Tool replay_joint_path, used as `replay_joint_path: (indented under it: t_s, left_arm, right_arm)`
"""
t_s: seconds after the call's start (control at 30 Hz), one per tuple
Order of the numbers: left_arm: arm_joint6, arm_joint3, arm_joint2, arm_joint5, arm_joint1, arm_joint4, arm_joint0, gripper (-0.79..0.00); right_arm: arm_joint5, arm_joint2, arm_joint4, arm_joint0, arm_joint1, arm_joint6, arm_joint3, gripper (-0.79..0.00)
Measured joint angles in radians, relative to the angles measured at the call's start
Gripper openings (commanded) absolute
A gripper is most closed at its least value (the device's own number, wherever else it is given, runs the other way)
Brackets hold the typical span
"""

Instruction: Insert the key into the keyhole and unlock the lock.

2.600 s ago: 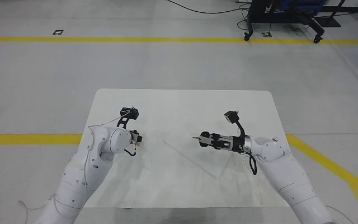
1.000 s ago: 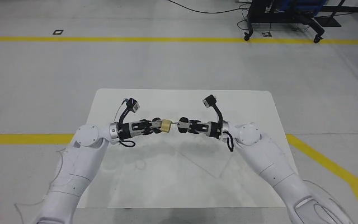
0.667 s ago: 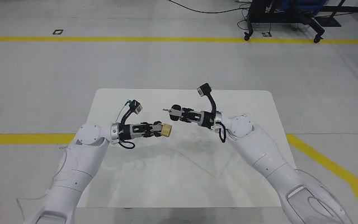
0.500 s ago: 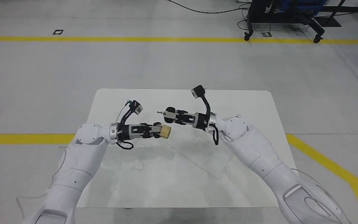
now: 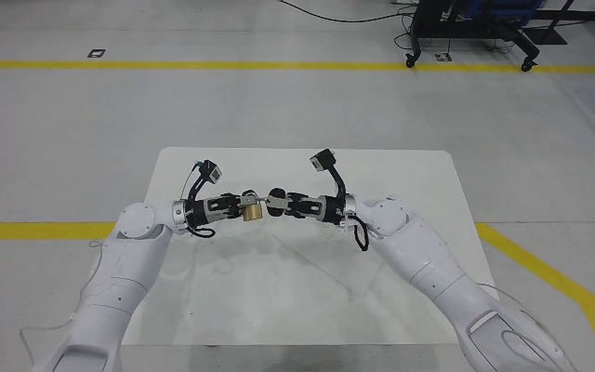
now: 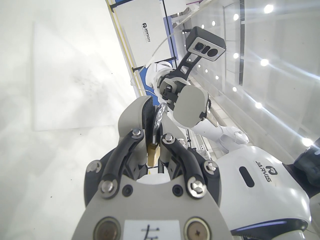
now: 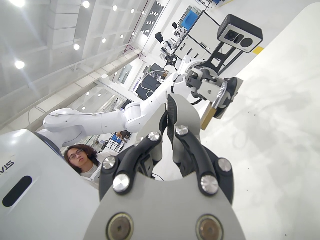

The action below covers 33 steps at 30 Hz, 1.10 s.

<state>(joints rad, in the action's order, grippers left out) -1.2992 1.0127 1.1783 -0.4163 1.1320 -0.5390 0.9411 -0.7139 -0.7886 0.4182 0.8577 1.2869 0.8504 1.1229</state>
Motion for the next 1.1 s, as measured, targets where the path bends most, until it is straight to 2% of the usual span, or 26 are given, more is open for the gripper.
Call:
replay_joint_path:
  t_s: [0.17, 0.27, 0.4, 0.57, 0.67, 0.73, 1.03, 1.1]
  left_arm:
    - [0.021, 0.019, -0.007, 0.019, 0.000, 0.015, 0.010, -0.785]
    - [0.088, 0.065, -0.025, 0.128, 0.000, 0.061, 0.024, -0.785]
    - [0.134, 0.100, -0.033, 0.288, 0.001, 0.040, 0.028, -0.785]
    - [0.177, 0.105, -0.041, 0.393, 0.009, 0.000, -0.005, -0.785]
    - [0.177, 0.068, -0.058, 0.392, 0.019, -0.025, -0.034, -0.785]
    - [0.176, 0.033, -0.064, 0.378, 0.023, -0.039, -0.045, -0.785]
    - [0.176, 0.029, -0.064, 0.377, 0.023, -0.037, -0.045, -0.785]
    - [0.206, 0.045, -0.065, 0.388, 0.024, -0.033, -0.032, -0.785]
  right_arm:
    - [0.001, 0.001, -0.001, 0.000, 0.000, 0.000, 0.000, -0.785]
    - [0.001, 0.000, -0.001, 0.001, 0.000, -0.002, 0.001, -0.785]
    - [0.001, -0.029, -0.032, 0.041, -0.010, -0.040, 0.026, -0.785]
    - [-0.001, -0.096, -0.079, 0.133, -0.037, -0.083, 0.099, -0.785]
    - [-0.027, -0.126, 0.029, 0.204, -0.051, -0.018, 0.178, -0.785]
    - [-0.030, -0.128, 0.086, 0.213, -0.053, 0.021, 0.187, -0.785]
    - [-0.029, -0.127, 0.051, 0.209, -0.053, -0.007, 0.182, -0.785]
    - [-0.020, -0.128, 0.052, 0.210, -0.052, -0.016, 0.184, -0.785]
